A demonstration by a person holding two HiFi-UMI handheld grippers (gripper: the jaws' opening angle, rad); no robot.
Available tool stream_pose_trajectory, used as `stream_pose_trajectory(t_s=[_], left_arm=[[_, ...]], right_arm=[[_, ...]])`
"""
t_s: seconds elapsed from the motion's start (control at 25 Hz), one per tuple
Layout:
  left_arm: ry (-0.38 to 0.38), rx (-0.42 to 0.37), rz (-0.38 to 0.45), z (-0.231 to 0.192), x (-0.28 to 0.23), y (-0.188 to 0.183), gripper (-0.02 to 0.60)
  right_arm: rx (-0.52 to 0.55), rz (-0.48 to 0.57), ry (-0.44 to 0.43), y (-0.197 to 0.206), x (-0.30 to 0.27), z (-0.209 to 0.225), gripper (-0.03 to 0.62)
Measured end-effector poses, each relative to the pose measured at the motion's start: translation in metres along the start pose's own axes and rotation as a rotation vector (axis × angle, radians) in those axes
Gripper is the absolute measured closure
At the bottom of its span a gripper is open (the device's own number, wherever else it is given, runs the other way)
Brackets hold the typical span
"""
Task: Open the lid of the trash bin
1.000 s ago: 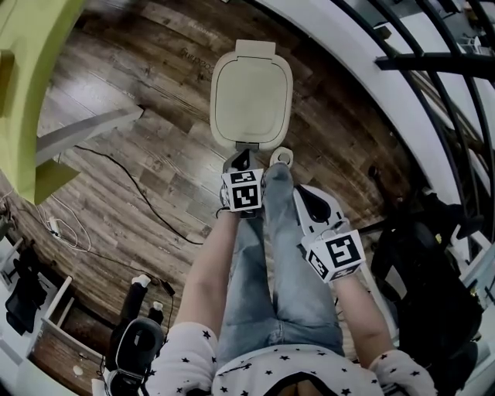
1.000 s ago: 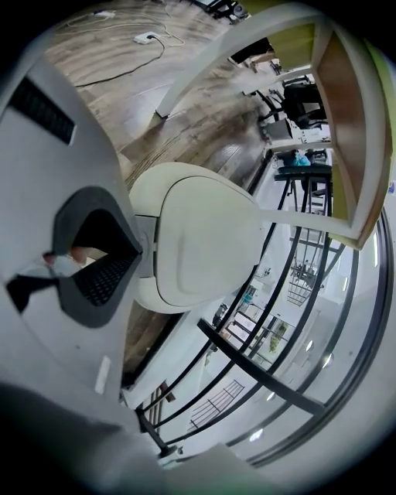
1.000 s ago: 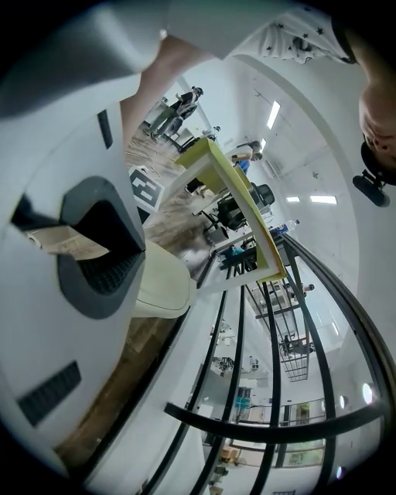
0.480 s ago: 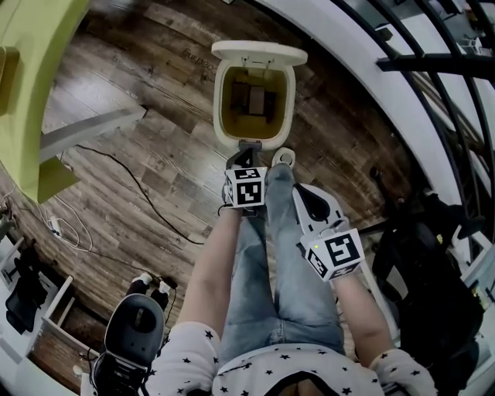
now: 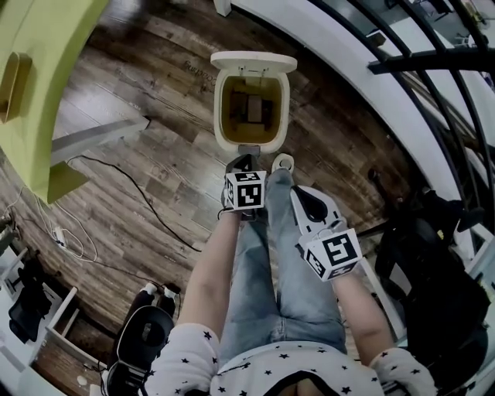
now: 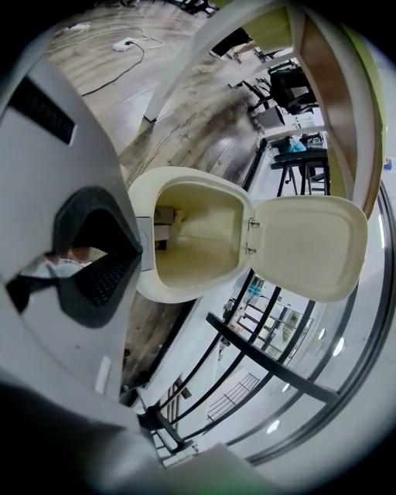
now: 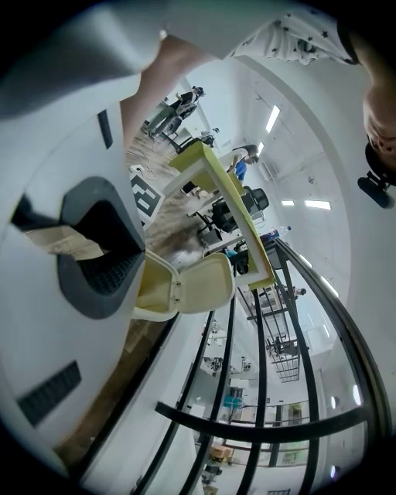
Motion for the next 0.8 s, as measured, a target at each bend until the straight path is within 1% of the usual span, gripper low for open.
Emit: stream_pose_trajectory(t_s=[0.28,0.44,0.8], left_arm=[[0.025,0.003,0.017,0.006,0.034,0.005,0.571],[0.031,0.007,0.035,0.01,0.056,0.003,0.571],[0.057,-0.007,0.077,0.025,0.125,-0.004,0.571]], right_arm=[[-0.02,0.027,0.005,-0.006,0.014,-0.017,0.6],[-0.011,0.039,0.011,-0.011,0.025,-0.028,0.6],[0.012,0.084,0.035,-0.018,0.056,-0.054,0.6]])
Point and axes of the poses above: the fingertips, and each gripper's own axes: x backward along the fingers, z to its right, y out of its underside, the point moved 7 cm from there along x, backward along the fingers, and after that the axes turned 6 degrees about -x, right-handed, at the moved point
